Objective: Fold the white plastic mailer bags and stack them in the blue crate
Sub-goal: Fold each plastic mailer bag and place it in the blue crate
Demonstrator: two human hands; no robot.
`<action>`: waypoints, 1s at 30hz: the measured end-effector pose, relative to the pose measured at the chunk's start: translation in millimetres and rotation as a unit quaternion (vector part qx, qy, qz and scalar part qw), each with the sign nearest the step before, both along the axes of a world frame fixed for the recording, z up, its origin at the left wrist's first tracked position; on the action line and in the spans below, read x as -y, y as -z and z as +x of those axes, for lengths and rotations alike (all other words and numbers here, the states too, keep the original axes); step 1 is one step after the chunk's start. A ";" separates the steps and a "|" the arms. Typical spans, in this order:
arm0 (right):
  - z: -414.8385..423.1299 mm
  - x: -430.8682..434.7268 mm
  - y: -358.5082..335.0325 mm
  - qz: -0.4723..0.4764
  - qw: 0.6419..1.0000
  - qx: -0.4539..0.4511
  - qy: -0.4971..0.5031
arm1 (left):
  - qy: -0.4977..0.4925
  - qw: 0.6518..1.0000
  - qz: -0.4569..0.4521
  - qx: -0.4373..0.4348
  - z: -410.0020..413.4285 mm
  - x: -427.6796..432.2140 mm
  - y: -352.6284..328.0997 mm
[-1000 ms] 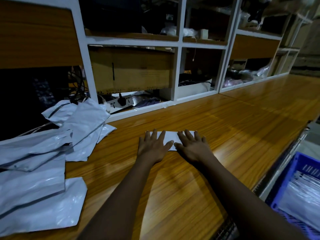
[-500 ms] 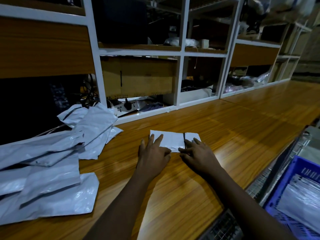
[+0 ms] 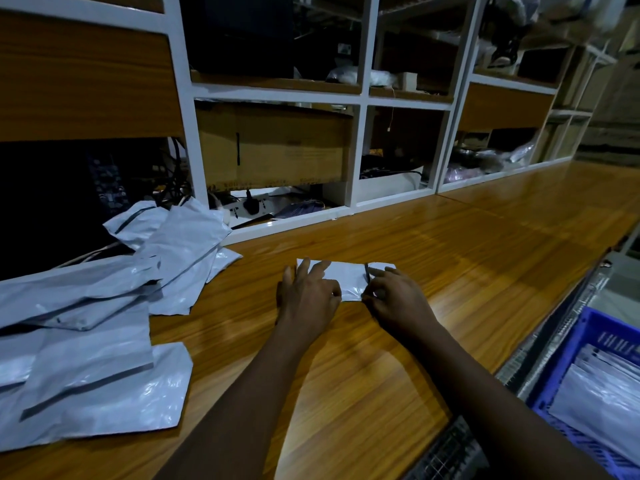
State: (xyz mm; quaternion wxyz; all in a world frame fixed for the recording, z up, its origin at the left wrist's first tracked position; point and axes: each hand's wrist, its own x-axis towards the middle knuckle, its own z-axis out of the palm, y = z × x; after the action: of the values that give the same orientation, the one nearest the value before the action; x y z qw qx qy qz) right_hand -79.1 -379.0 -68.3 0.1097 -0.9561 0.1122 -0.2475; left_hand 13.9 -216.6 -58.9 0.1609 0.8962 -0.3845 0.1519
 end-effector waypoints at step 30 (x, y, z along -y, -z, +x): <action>-3.5 3.0 -2.3 -0.068 0.993 0.095 -0.006 | 0.013 0.969 -0.130 0.210 -11.1 9.2 -5.3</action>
State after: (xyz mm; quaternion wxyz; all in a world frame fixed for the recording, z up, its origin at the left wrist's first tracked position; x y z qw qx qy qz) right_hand -82.7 -382.0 -66.0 0.0560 -0.9342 0.0782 -0.3434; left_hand 2.8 -225.7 -53.7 0.1938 0.8105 -0.3980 0.3837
